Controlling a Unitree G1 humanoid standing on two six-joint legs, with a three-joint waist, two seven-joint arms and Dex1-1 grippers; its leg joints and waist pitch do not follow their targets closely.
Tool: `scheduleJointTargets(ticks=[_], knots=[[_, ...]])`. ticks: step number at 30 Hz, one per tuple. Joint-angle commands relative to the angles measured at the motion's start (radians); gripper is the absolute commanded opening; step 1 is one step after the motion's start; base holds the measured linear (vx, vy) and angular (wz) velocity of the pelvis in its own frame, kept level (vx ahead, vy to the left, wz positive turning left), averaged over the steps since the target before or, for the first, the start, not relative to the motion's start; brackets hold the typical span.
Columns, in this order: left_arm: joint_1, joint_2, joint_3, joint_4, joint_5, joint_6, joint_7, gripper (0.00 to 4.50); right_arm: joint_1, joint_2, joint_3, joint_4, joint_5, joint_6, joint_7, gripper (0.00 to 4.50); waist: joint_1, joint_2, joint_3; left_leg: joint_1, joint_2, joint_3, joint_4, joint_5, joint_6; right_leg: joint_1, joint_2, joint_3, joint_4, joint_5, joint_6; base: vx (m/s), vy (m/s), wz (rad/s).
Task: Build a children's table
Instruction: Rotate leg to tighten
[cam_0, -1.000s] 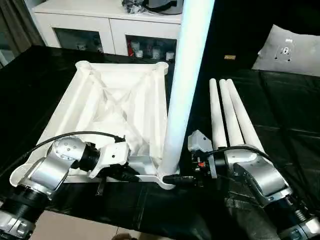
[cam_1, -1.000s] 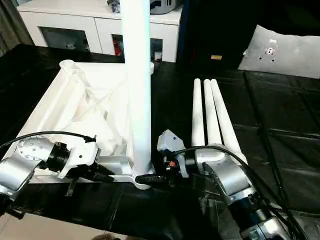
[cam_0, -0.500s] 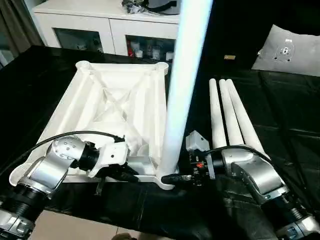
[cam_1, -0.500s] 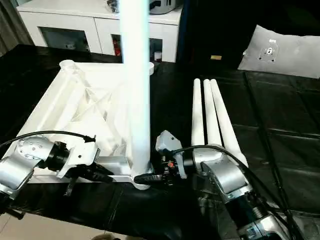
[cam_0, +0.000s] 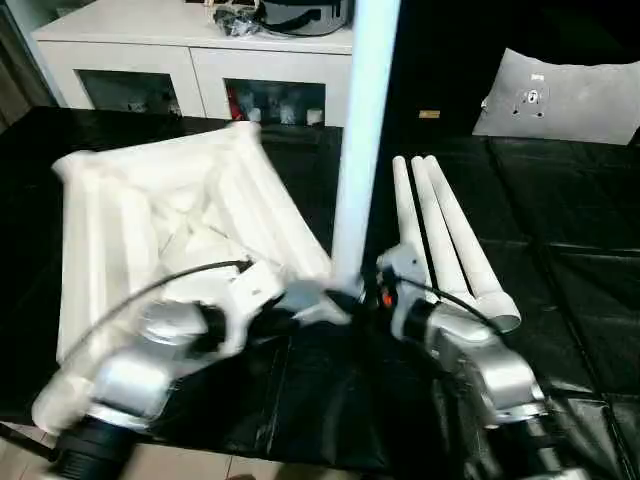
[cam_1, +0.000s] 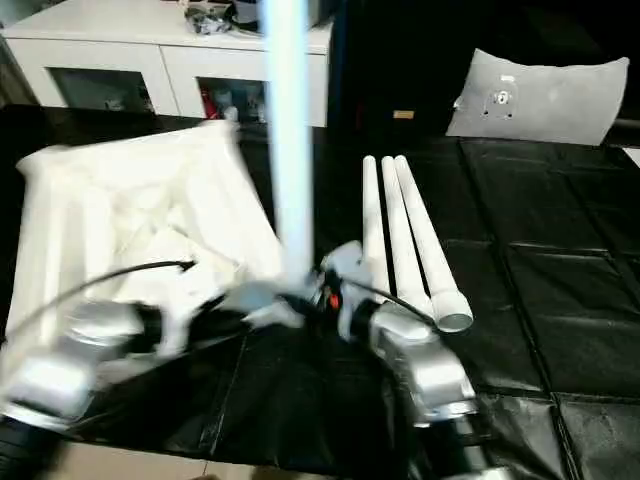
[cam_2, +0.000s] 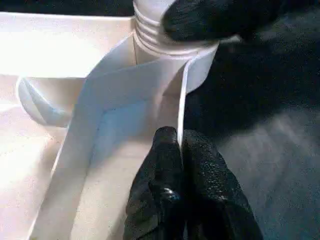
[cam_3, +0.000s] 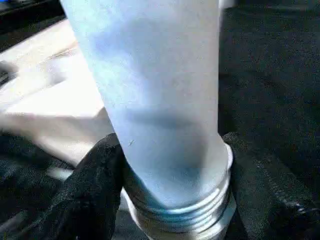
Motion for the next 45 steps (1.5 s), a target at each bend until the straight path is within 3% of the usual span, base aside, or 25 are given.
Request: scheduleJointTargets(ticks=[1, 4, 7, 10, 12, 13, 14, 15, 17, 18, 20, 24, 26, 27, 29, 30, 33, 34, 35, 36, 40, 43, 44, 45], knots=[[-0.041, -0.065, -0.006, -0.028, 0.000, 0.008, 0.125, 0.00, 0.008, 0.082, 0.123, 0.013, 0.031, 0.043, 0.033, 2.72, 0.002, 0.002, -0.051, -0.006, 0.043, -0.025, -0.080, -0.226, 0.016, 0.038, -0.082, 0.048, -0.103, -0.507, -0.098, 0.000, 0.000, 0.00], [-0.085, -0.179, 0.030, -0.004, 0.048, 0.024, 0.307, 0.00, -0.020, 0.144, 0.088, 0.063, 0.005, 0.050, -0.082, 2.72, 0.002, 0.001, -0.056, -0.008, 0.044, -0.024, -0.078, -0.202, 0.022, 0.039, -0.080, 0.051, -0.097, -0.429, -0.115, 0.000, 0.000, 0.00], [-0.108, -0.237, 0.033, -0.007, 0.067, 0.036, 0.377, 0.00, -0.040, 0.174, 0.048, 0.095, 0.003, 0.055, -0.139, 2.72, 0.006, 0.002, -0.064, -0.017, 0.045, -0.021, -0.072, -0.124, 0.039, 0.045, -0.079, 0.054, -0.079, -0.267, -0.154, 0.000, 0.000, 0.00], [-0.101, -0.243, -0.002, -0.022, 0.072, 0.054, 0.354, 0.00, -0.053, 0.184, 0.021, 0.111, -0.004, 0.036, -0.175, 2.72, 0.010, 0.004, -0.069, -0.021, 0.044, -0.019, -0.066, -0.063, 0.059, 0.051, -0.080, 0.054, -0.067, -0.163, -0.181, 0.018, -0.001, 0.01], [-0.095, -0.229, -0.019, -0.026, 0.073, 0.054, 0.330, 0.00, -0.056, 0.181, 0.018, 0.115, -0.010, 0.028, -0.182, 2.72, 0.013, 0.012, -0.069, -0.022, 0.045, -0.020, -0.066, -0.044, 0.072, 0.052, -0.080, 0.053, -0.062, -0.116, -0.198, 0.000, 0.000, 0.00], [-0.095, -0.229, -0.019, -0.026, 0.073, 0.054, 0.330, 0.00, -0.056, 0.181, 0.018, 0.115, -0.010, 0.028, -0.182, 2.72, 0.010, 0.009, -0.066, -0.022, 0.045, -0.019, -0.067, -0.058, 0.073, 0.053, -0.080, 0.052, -0.064, -0.123, -0.201, 0.000, 0.000, 0.00], [-0.089, -0.213, -0.031, -0.029, 0.075, 0.048, 0.311, 0.00, -0.059, 0.177, 0.012, 0.121, -0.018, 0.018, -0.189, 2.72, 0.011, 0.011, -0.066, -0.021, 0.045, -0.019, -0.067, -0.066, 0.071, 0.053, -0.080, 0.052, -0.065, -0.134, -0.201, 0.000, 0.000, 0.00], [-0.085, -0.202, -0.039, -0.031, 0.073, 0.041, 0.294, 0.00, -0.059, 0.174, 0.008, 0.122, -0.019, 0.014, -0.190, 3.07, 0.008, 0.010, -0.064, -0.021, 0.046, -0.019, -0.069, -0.085, 0.068, 0.053, -0.081, 0.052, -0.068, -0.155, -0.200, 0.000, 0.000, 0.00], [-0.078, -0.182, -0.048, -0.034, 0.067, 0.030, 0.262, 0.00, -0.059, 0.170, -0.007, 0.120, -0.018, 0.003, -0.196, 3.07, 0.008, 0.015, -0.063, -0.018, 0.046, -0.020, -0.070, -0.105, 0.061, 0.052, -0.080, 0.051, -0.072, -0.183, -0.193, 0.000, 0.000, 0.00], [-0.078, -0.181, -0.048, -0.034, 0.066, 0.030, 0.261, 0.00, -0.059, 0.170, -0.008, 0.119, -0.018, 0.003, -0.196, 3.44, 0.005, 0.017, -0.062, -0.018, 0.045, -0.020, -0.072, -0.122, 0.055, 0.052, -0.080, 0.051, -0.075, -0.203, -0.186, 0.000, 0.000, 0.00], [-0.076, -0.160, -0.050, -0.036, 0.058, 0.016, 0.227, 0.00, -0.060, 0.162, -0.028, 0.104, -0.015, -0.011, -0.200, 3.47, 0.003, 0.023, -0.062, -0.016, 0.046, -0.022, -0.073, -0.132, 0.045, 0.052, -0.081, 0.052, -0.075, -0.219, -0.182, 0.000, 0.000, 0.00], [-0.076, -0.121, -0.054, -0.039, 0.027, -0.018, 0.160, 0.00, -0.051, 0.130, -0.032, 0.031, -0.001, -0.003, -0.169, 3.84, -0.002, 0.023, -0.064, -0.017, 0.046, -0.022, -0.072, -0.121, 0.043, 0.053, -0.079, 0.052, -0.072, -0.185, -0.186, 0.000, 0.000, 0.00], [-0.077, -0.111, -0.057, -0.037, 0.023, -0.025, 0.146, 0.00, -0.047, 0.119, -0.032, 0.007, 0.005, 0.004, -0.159, 3.84, -0.003, 0.021, -0.064, -0.018, 0.047, -0.021, -0.072, -0.107, 0.048, 0.054, -0.079, 0.053, -0.067, -0.155, -0.197, 0.000, 0.000, 0.00], [-0.079, -0.102, -0.058, -0.034, 0.021, -0.032, 0.136, 0.00, -0.044, 0.109, -0.033, -0.014, 0.007, 0.008, -0.152, 4.13, -0.002, 0.021, -0.065, -0.018, 0.047, -0.020, -0.070, -0.101, 0.051, 0.055, -0.079, 0.053, -0.066, -0.147, -0.201, 0.000, 0.000, 0.00], [-0.080, -0.094, -0.058, -0.030, 0.018, -0.046, 0.124, 0.00, -0.037, 0.096, -0.037, -0.042, 0.012, 0.019, -0.148, 4.24, 0.000, 0.022, -0.065, -0.018, 0.047, -0.020, -0.070, -0.097, 0.053, 0.055, -0.080, 0.053, -0.066, -0.148, -0.201, 0.000, 0.000, 0.00], [-0.082, -0.087, -0.054, -0.025, 0.015, -0.055, 0.122, 0.00, -0.028, 0.085, -0.042, -0.073, 0.012, 0.030, -0.150, 4.29, -0.001, 0.014, -0.064, -0.018, 0.047, -0.019, -0.070, -0.094, 0.058, 0.055, -0.080, 0.054, -0.067, -0.157, -0.200, 0.000, 0.000, 0.00], [-0.088, -0.074, -0.045, -0.010, 0.008, -0.067, 0.118, 0.00, -0.001, 0.057, -0.060, -0.151, 0.014, 0.077, -0.164, 4.40, 0.005, 0.018, -0.062, -0.016, 0.048, -0.018, -0.070, -0.089, 0.057, 0.052, -0.079, 0.055, -0.068, -0.176, -0.183, 0.000, 0.000, 0.00], [-0.092, -0.086, -0.021, -0.002, -0.007, -0.077, 0.129, 0.00, 0.018, 0.034, -0.070, -0.186, -0.011, 0.098, -0.186, 4.40, 0.007, 0.011, -0.060, -0.018, 0.047, -0.018, -0.071, -0.086, 0.051, 0.054, -0.078, 0.055, -0.070, -0.196, -0.172, 0.000, 0.000, 0.00], [-0.093, -0.091, -0.012, -0.006, -0.019, -0.070, 0.122, 0.00, 0.025, 0.023, -0.072, -0.197, -0.020, 0.100, -0.189, 4.40, 0.010, 0.012, -0.062, -0.015, 0.046, -0.016, -0.070, -0.085, 0.050, 0.052, -0.079, 0.055, -0.070, -0.201, -0.171, 0.000, 0.000, 0.00], [-0.093, -0.091, -0.011, -0.007, -0.021, -0.069, 0.121, 0.43, 0.026, 0.022, -0.072, -0.198, -0.021, 0.101, -0.189, 4.50, 0.011, 0.013, -0.062, -0.016, 0.046, -0.016, -0.070, -0.084, 0.047, 0.051, -0.080, 0.055, -0.070, -0.209, -0.169, 0.000, 0.000, 0.00], [-0.094, -0.097, 0.010, -0.019, -0.056, -0.058, 0.107, 0.64, 0.049, -0.008, -0.091, -0.246, -0.043, 0.113, -0.206, 4.50, 0.017, 0.013, -0.062, -0.016, 0.046, -0.017, -0.070, -0.086, 0.041, 0.051, -0.080, 0.056, -0.073, -0.226, -0.163, 0.000, 0.000, 0.00], [-0.076, -0.126, 0.056, -0.050, -0.118, -0.071, 0.110, 0.97, 0.083, -0.040, -0.162, -0.364, 0.040, 0.151, -0.174, 4.50, 0.017, 0.007, -0.059, -0.019, 0.045, -0.015, -0.069, -0.092, 0.054, 0.054, -0.080, 0.056, -0.075, -0.238, -0.150, 0.000, 0.000, 0.00], [-0.076, -0.126, 0.056, -0.050, -0.118, -0.071, 0.110, 1.01, 0.083, -0.040, -0.162, -0.364, 0.040, 0.151, -0.174, 4.50, 0.018, 0.007, -0.060, -0.019, 0.045, -0.015, -0.068, -0.091, 0.056, 0.053, -0.080, 0.056, -0.074, -0.241, -0.147, 0.000, 0.000, 0.00], [-0.069, -0.130, 0.079, -0.061, -0.138, -0.074, 0.120, 1.06, 0.102, -0.053, -0.181, -0.425, 0.078, 0.180, -0.166, 4.50, 0.017, 0.001, -0.059, -0.020, 0.043, -0.014, -0.068, -0.087, 0.062, 0.054, -0.078, 0.055, -0.076, -0.253, -0.136, 0.000, 0.000, 0.00]])
